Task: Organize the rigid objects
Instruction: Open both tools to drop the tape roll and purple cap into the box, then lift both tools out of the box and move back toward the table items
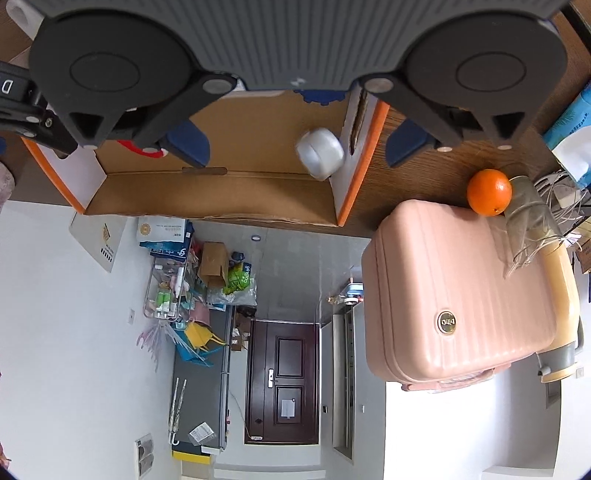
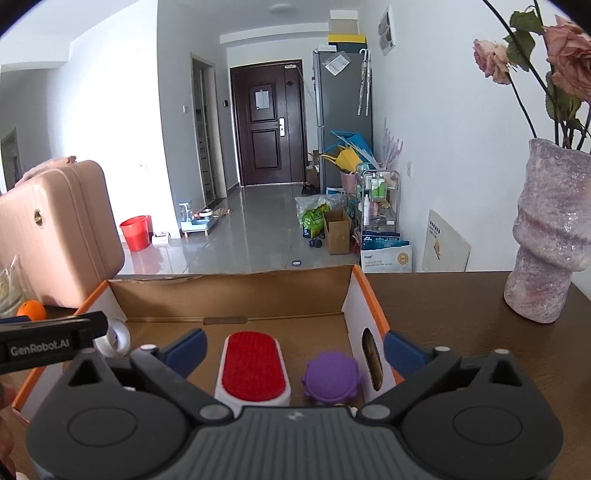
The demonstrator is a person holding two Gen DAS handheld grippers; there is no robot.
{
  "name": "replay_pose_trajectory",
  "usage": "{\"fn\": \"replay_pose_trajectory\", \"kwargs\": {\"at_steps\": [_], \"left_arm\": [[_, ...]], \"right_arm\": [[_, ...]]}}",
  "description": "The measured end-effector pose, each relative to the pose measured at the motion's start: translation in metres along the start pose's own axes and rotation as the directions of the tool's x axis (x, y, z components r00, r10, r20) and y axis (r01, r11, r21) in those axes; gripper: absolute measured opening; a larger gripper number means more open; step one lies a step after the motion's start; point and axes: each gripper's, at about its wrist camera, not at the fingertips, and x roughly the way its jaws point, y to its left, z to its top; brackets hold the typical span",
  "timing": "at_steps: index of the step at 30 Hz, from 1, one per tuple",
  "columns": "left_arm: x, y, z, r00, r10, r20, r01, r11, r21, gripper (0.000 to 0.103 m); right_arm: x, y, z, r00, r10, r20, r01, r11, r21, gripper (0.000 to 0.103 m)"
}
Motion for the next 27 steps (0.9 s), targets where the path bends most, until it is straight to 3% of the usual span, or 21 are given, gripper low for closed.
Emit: {"fn": "replay_pose_trajectory", "kwargs": {"at_steps": [16, 27], "left_arm": [[-0.002, 0.001, -0.001, 1.0, 0.001, -0.005, -0.001, 1.0, 0.0, 0.103], [-0.028, 0.003, -0.005, 0.999, 0.004, 0.041, -0.005, 1.0, 0.015, 0.103]], "right_arm": [[-0.004, 0.001, -0.001, 1.0, 0.008, 0.002, -0.008, 1.0, -0.003, 0.103], [-0.03, 0.004, -0.004, 0.999, 0.011, 0.048, -0.01, 1.0, -0.021, 0.103]]}}
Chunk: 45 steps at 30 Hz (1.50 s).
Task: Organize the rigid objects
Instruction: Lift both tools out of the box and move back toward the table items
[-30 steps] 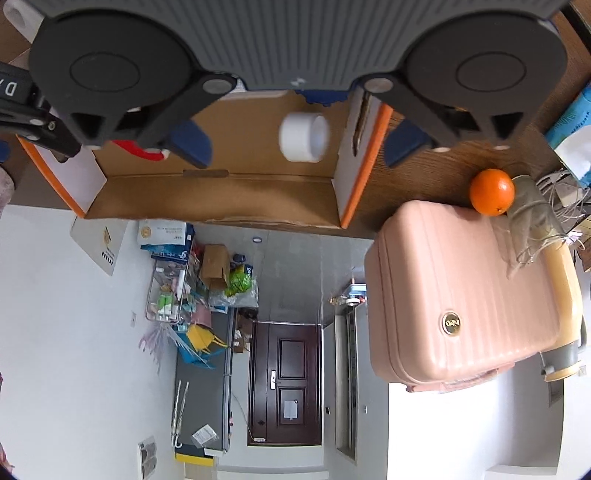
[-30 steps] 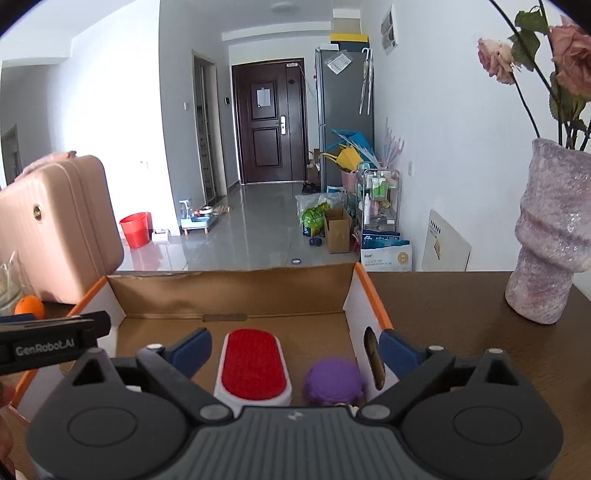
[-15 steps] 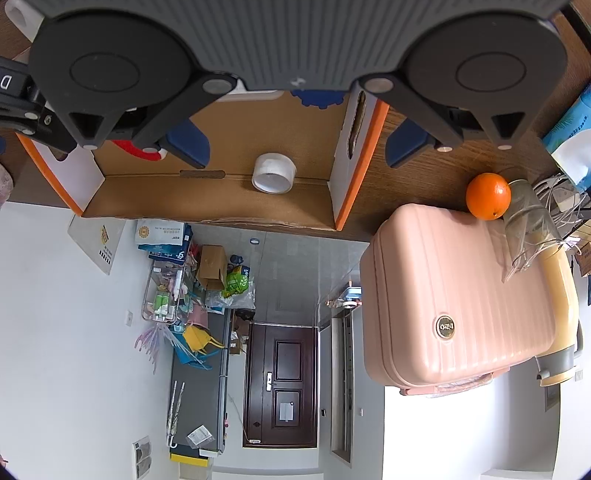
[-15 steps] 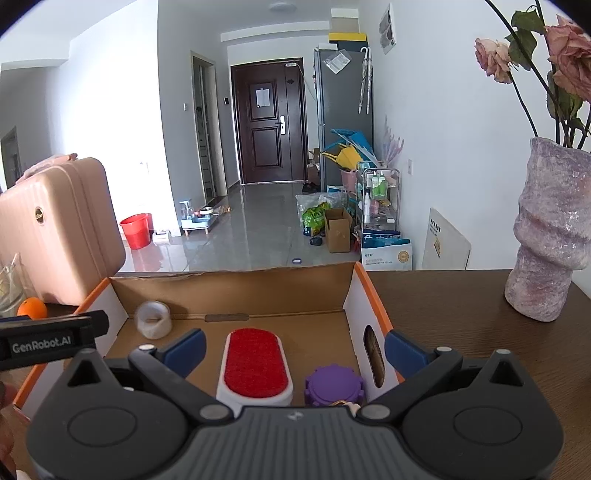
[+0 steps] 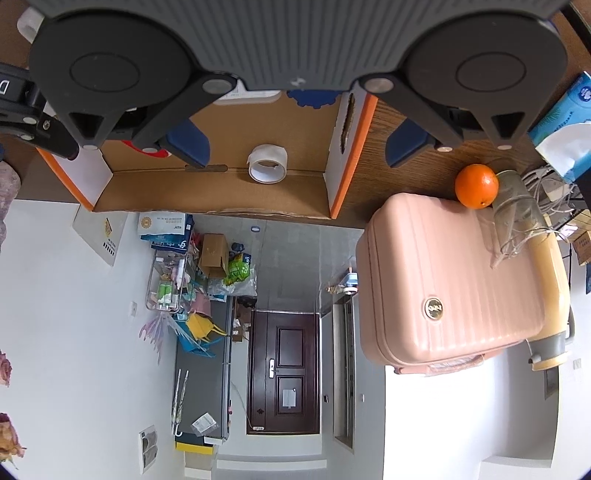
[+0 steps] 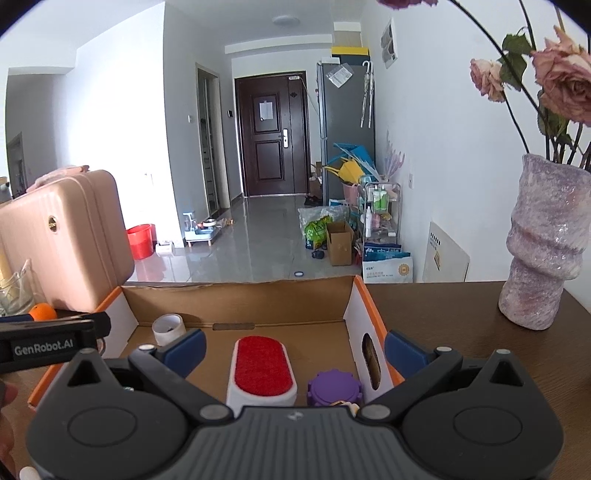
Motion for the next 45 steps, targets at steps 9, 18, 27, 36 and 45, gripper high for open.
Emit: {"fn": "replay_pose_trajectory", "kwargs": {"at_steps": [9, 18, 27, 36, 45], "left_arm": [[-0.03, 0.004, -0.011, 1.0, -0.007, 0.029, 0.007, 1.0, 0.01, 0.103], [-0.064, 0.013, -0.028, 0.998, -0.014, 0.053, 0.013, 1.0, 0.017, 0.103], [-0.089, 0.027, -0.043, 0.998, -0.02, 0.062, 0.02, 1.0, -0.001, 0.103], [-0.115, 0.039, -0.06, 0.997, -0.031, 0.077, 0.03, 1.0, 0.005, 0.103], [-0.135, 0.049, -0.078, 0.996, -0.037, 0.08, 0.036, 0.999, 0.021, 0.103]], "right_arm": [[-0.033, 0.003, -0.007, 0.999, 0.003, 0.038, -0.002, 1.0, -0.007, 0.103], [-0.067, 0.006, -0.018, 0.998, 0.01, 0.066, -0.01, 1.0, -0.009, 0.103], [-0.098, 0.008, -0.033, 0.997, 0.015, 0.078, -0.015, 1.0, -0.004, 0.103], [-0.127, 0.011, -0.047, 0.995, 0.025, 0.1, -0.028, 0.999, 0.029, 0.103], [-0.154, 0.027, -0.069, 0.992, 0.045, 0.117, -0.046, 0.999, 0.004, 0.103]]}}
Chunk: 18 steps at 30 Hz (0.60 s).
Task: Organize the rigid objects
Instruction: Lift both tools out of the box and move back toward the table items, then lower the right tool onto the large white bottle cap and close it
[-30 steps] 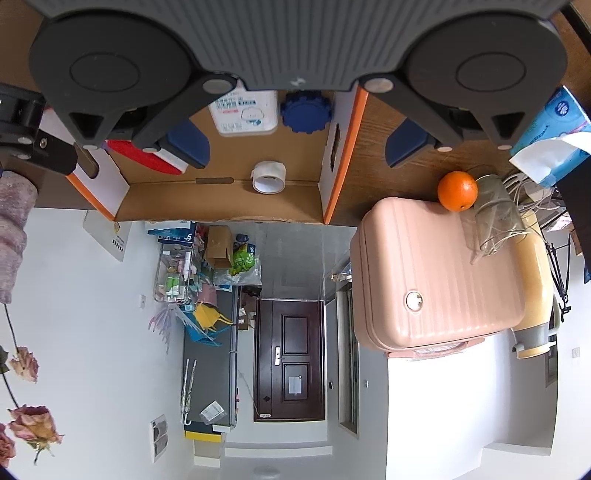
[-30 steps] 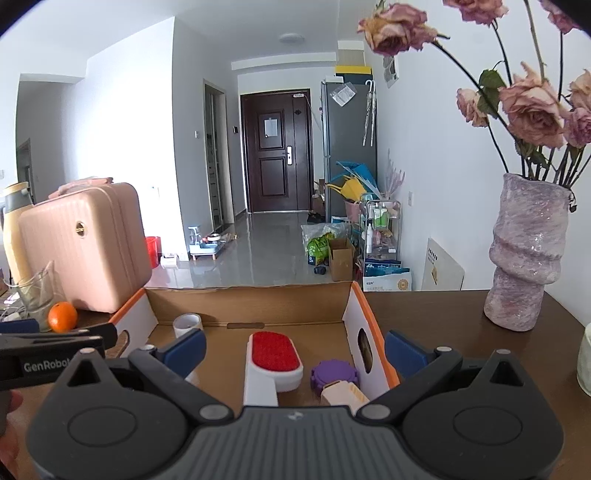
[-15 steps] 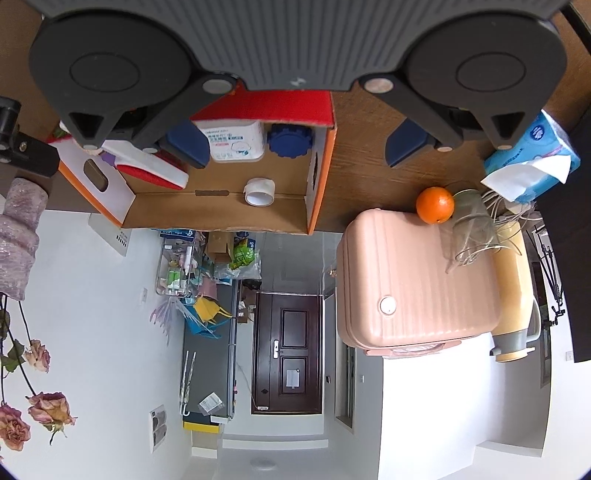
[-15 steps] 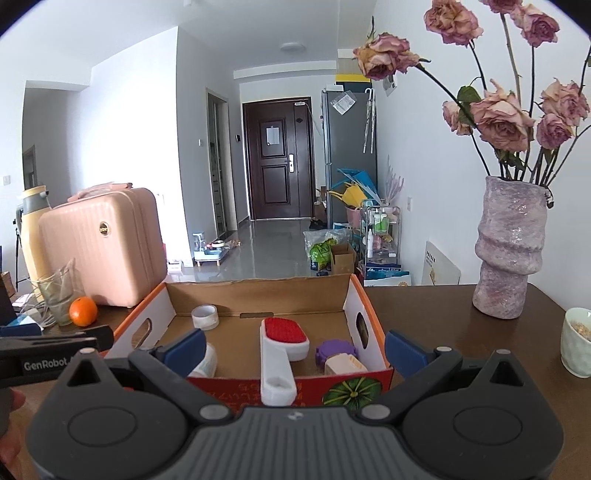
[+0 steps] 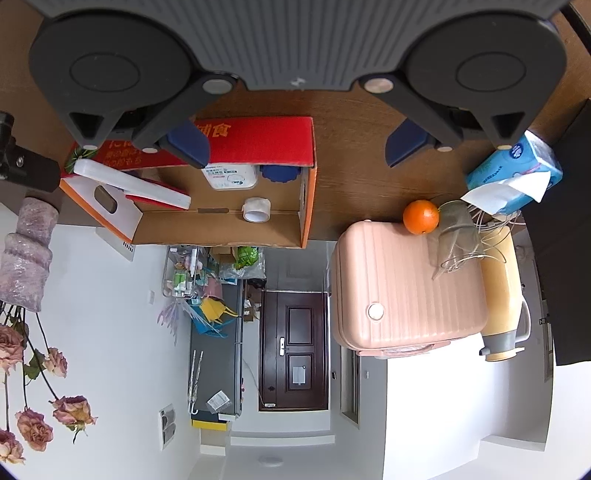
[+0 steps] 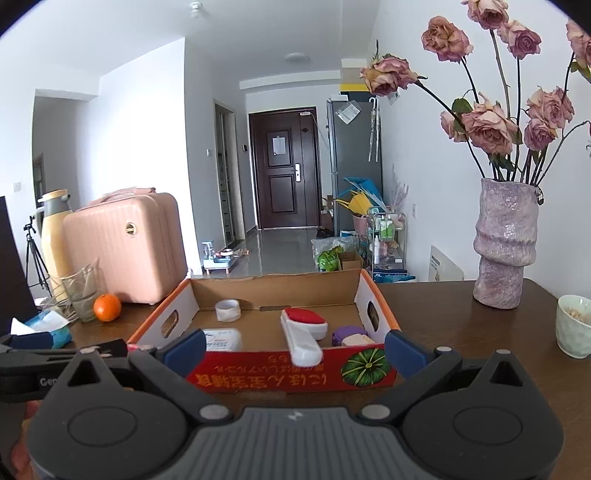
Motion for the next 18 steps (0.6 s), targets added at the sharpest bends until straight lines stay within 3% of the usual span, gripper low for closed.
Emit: {"fn": "replay_pose_trajectory", "kwargs": {"at_steps": [18], "left_arm": [[-0.062, 0.027, -0.045, 0.998, -0.06, -0.021, 0.06, 0.998, 0.01, 0.103]], "right_arm": [[-0.058, 0.008, -0.042, 1.0, 0.001, -0.012, -0.001, 1.0, 0.01, 0.103]]}}
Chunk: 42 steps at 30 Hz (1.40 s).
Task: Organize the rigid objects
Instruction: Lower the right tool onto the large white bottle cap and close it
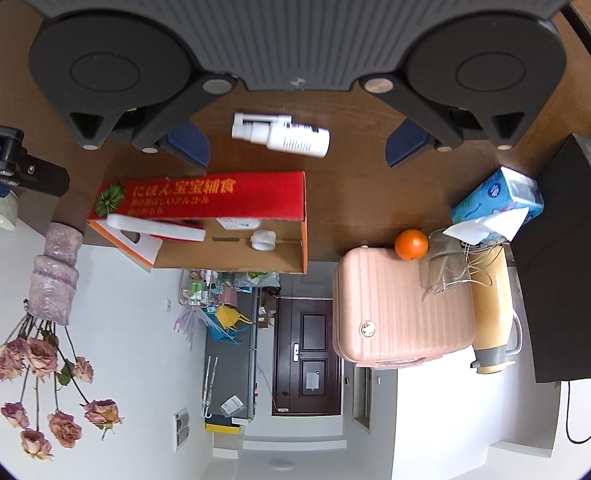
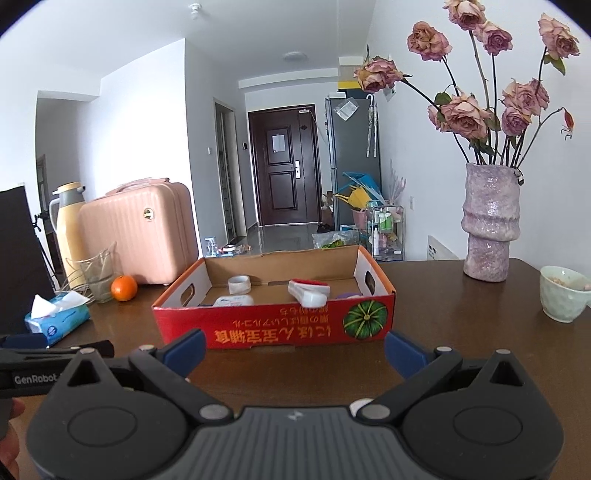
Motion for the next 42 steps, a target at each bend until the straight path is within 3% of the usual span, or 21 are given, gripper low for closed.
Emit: {"fn": "replay_pose_trajectory", "kwargs": {"at_steps": [19, 25, 42], "left_arm": [[-0.031, 0.007, -0.039, 0.996, -0.066, -0.057, 0.069, 0.997, 0.045, 0.103], [-0.038, 0.005, -0.044, 0.992, -0.091, -0.082, 0.096, 0.994, 0.058, 0.103], [-0.064, -0.001, -0.062, 0.981, -0.129, -0.147, 0.143, 0.986, 0.088, 0.103]], "right_arm": [[-0.043, 0.009, -0.037, 0.997, -0.028, -0.073, 0.026, 0.999, -0.033, 0.103], [-0.058, 0.005, -0.056, 0.987, -0.06, -0.152, 0.055, 0.998, -0.035, 0.103], [-0.086, 0.015, -0.092, 0.961, -0.082, -0.264, 0.066, 0.995, -0.069, 0.102]]}}
